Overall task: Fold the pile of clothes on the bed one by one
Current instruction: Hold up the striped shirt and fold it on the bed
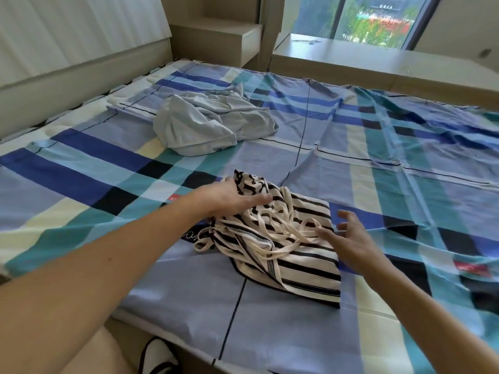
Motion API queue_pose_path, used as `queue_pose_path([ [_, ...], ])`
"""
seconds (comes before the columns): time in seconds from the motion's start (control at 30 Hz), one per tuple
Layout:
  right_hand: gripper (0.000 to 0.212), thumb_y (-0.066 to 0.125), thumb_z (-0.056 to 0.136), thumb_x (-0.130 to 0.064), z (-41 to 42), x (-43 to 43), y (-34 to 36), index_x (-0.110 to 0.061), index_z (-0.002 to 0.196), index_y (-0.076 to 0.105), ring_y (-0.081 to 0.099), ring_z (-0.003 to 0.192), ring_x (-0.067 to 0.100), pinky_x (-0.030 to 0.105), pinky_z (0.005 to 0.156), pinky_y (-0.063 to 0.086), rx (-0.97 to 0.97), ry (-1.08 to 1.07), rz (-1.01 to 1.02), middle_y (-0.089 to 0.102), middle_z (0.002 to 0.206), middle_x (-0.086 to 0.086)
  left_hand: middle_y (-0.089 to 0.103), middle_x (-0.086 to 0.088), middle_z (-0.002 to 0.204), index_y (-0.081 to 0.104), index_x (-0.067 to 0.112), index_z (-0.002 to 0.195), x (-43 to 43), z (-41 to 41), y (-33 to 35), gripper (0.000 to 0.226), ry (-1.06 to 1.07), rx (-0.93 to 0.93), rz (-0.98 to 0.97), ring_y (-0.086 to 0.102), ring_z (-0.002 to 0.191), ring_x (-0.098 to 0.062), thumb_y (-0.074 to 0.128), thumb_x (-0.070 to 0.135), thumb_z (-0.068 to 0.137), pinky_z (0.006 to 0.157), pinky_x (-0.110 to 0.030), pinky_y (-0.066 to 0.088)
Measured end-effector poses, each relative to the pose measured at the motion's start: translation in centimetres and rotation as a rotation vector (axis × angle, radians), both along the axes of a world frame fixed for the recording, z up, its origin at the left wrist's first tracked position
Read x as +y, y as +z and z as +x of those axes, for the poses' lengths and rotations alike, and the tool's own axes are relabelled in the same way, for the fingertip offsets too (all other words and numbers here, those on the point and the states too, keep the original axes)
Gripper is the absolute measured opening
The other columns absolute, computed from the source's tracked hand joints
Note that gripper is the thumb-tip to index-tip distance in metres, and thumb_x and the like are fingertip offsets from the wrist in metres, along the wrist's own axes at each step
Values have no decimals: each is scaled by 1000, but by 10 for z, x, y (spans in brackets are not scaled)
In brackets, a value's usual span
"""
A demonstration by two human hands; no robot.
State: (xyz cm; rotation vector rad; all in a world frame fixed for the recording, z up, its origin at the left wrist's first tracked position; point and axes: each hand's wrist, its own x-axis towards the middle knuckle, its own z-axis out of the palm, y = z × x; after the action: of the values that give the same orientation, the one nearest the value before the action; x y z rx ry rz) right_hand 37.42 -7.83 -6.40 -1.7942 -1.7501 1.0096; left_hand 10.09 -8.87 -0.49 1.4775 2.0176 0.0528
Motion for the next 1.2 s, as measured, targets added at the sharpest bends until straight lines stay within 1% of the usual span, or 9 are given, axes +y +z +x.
queue_pose_path([
  [0.13, 87, 73, 87, -43, -8, -4, 0, -21, 154, 22, 52, 124, 28, 40, 104, 42, 187, -78, -137, 51, 141, 15, 20, -4, 166, 4, 27, 161, 5, 17, -29, 157, 94, -143, 52, 26, 150, -28, 64, 100, 35, 119, -46, 30],
  [0.2, 86, 74, 87, -41, -17, -5, 2, -23, 154, 22, 50, 124, 26, 36, 98, 39, 300, -105, -196, 49, 142, 13, 21, -6, 166, -1, 22, 160, 5, 23, -32, 156, 138, -176, 74, 26, 150, -28, 74, 91, 42, 119, -44, 30],
  [0.33, 67, 75, 88, -18, -26, -10, 0, -27, 140, 36, 57, 94, 6, 25, 80, 40, 434, -89, -177, 60, 103, -9, 38, -14, 156, -3, 13, 157, -6, 40, -33, 151, 220, -83, 170, 39, 141, -35, 83, 76, 50, 112, -46, 39],
  [0.43, 61, 77, 84, -8, -28, -15, -2, -32, 126, 39, 63, 97, 11, 22, 75, 45, 504, -81, -174, 66, 103, -2, 55, -12, 137, 20, 13, 144, -8, 45, -44, 125, 269, -53, 286, 53, 127, -35, 93, 57, 52, 100, -46, 49],
  [0.63, 64, 81, 81, -15, -14, -17, 1, -31, 133, 47, 69, 105, 20, 42, 103, 49, 569, -44, -172, 75, 104, 3, 63, 0, 116, 47, 21, 124, 2, 48, -17, 77, 243, -405, 427, 59, 111, -22, 90, 25, 60, 97, -38, 50],
  [0.8, 60, 71, 82, -38, -4, -17, 3, -22, 137, 53, 72, 96, 28, 46, 80, 58, 872, -64, -227, 72, 114, 12, 75, -10, 99, 68, 15, 102, -2, 53, 43, 38, 165, -853, 452, 72, 91, -27, 83, 2, 69, 80, -36, 61],
  [0.97, 43, 63, 84, -55, -2, -24, 8, -20, 107, 75, 62, 94, 32, 50, 88, 50, 1149, 56, -309, 66, 102, 14, 69, -28, 113, 65, -2, 118, -8, 60, 73, 47, 133, -1106, 404, 71, 95, -36, 75, -3, 71, 83, -49, 59],
  [1.03, 52, 70, 80, -61, -3, -26, 12, -20, 112, 72, 57, 97, 32, 50, 86, 46, 1227, 112, -333, 60, 108, 15, 70, -25, 102, 69, 1, 106, -8, 64, 75, 39, 114, -1176, 357, 70, 87, -35, 74, 2, 67, 81, -46, 60],
  [1.2, 45, 39, 98, -47, 1, -26, 30, -23, 113, 75, 63, 112, 29, 51, 100, 45, 1277, 84, -298, 70, 119, 9, 68, -7, 70, 71, 10, 73, -10, 74, 78, 5, 71, -1346, 171, 66, 60, -19, 68, 10, 69, 64, -25, 56],
])
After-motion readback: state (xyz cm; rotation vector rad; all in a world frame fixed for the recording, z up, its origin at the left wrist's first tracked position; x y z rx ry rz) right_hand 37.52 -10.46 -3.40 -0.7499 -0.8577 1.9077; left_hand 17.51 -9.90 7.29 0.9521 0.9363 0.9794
